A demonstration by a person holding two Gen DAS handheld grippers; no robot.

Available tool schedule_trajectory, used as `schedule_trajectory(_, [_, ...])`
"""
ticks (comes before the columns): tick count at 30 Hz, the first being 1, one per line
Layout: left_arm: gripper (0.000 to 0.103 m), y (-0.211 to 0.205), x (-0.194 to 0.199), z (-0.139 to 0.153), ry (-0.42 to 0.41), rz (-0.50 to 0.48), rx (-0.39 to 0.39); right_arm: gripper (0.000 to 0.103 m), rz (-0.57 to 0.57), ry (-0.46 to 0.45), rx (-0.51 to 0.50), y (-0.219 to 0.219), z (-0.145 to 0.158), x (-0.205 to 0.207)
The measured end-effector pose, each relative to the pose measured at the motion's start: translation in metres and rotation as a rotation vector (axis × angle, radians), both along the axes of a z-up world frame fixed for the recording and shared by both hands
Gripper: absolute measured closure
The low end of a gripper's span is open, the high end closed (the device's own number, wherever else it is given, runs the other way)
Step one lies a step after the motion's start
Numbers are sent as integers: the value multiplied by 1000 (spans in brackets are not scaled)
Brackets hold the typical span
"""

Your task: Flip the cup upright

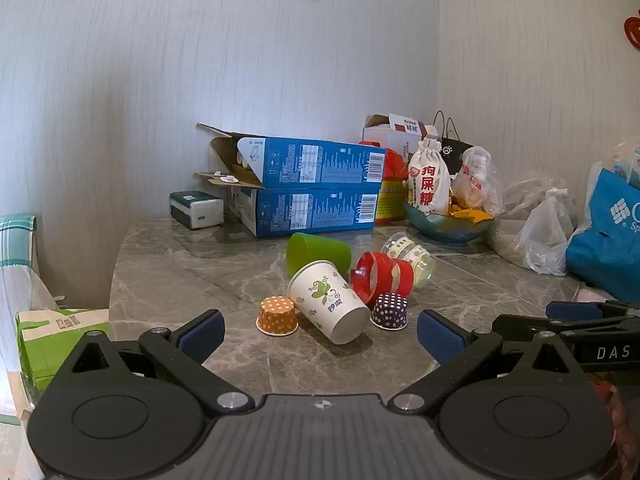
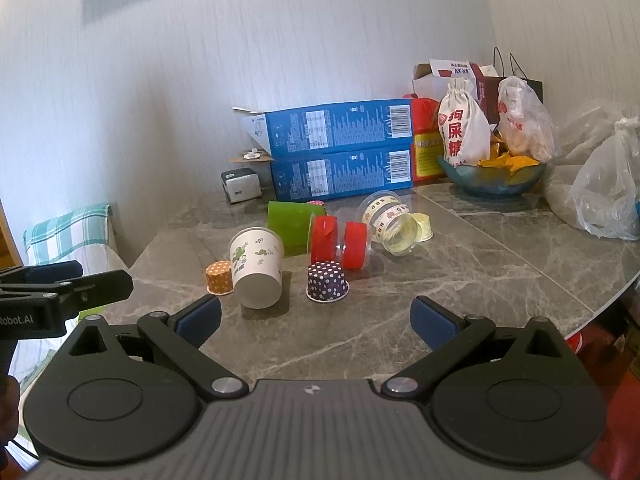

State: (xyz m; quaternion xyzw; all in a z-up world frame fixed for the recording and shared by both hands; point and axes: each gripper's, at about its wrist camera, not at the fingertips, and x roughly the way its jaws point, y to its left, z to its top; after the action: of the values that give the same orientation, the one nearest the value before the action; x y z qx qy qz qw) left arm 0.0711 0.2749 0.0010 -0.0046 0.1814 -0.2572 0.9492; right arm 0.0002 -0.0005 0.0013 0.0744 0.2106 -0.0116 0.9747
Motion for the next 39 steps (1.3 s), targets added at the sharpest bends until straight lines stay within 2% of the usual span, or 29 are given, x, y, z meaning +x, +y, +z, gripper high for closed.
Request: schedule_trajectory(39, [0, 2, 0, -1, 7, -2, -1, 1, -1, 8, -2, 1, -2, 1])
